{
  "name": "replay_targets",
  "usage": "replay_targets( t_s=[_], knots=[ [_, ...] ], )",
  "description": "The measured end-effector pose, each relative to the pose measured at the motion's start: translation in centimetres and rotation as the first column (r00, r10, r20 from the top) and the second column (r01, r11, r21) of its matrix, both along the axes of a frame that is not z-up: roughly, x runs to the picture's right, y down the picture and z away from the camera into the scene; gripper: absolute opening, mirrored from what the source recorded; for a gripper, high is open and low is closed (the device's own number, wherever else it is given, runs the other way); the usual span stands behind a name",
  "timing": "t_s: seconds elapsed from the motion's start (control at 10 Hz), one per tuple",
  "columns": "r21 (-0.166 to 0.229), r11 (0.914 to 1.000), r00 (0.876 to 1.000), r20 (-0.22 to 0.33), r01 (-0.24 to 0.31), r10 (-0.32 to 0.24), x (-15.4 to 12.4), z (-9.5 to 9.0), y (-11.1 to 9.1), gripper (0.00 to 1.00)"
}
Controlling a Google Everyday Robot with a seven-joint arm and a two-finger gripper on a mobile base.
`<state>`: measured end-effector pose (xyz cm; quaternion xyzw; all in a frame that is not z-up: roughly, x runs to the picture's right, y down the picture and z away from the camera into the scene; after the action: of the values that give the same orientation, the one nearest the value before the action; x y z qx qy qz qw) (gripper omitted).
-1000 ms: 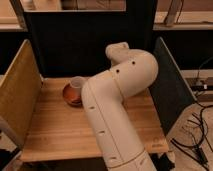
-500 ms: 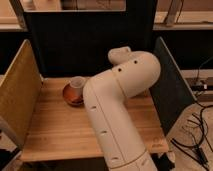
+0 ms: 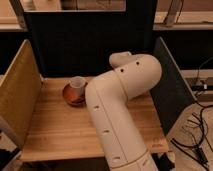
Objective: Stand the bottle upright
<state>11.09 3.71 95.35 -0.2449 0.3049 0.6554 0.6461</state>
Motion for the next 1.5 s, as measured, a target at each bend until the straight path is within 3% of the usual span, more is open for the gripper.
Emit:
replay_targets(
  t_s=[0.5, 0.8, 1.2, 1.5],
  knots=[
    [-0.02, 0.9998, 1.0, 0.018, -0.003, 0.004, -1.5, 1.9, 0.0, 0.8],
    [-0.01, 0.9992, 0.999, -0.024, -0.039, 0.038, -0.1, 3.1, -1.3, 0.8],
    [0.011, 0.9968, 0.996, -0.045, -0.079, 0.079, 1.4, 3.2, -2.6, 0.8],
    [-0.008, 0.9962, 0.996, -0.034, -0.087, 0.086, 1.6, 3.1, -1.9, 0.8]
  ],
)
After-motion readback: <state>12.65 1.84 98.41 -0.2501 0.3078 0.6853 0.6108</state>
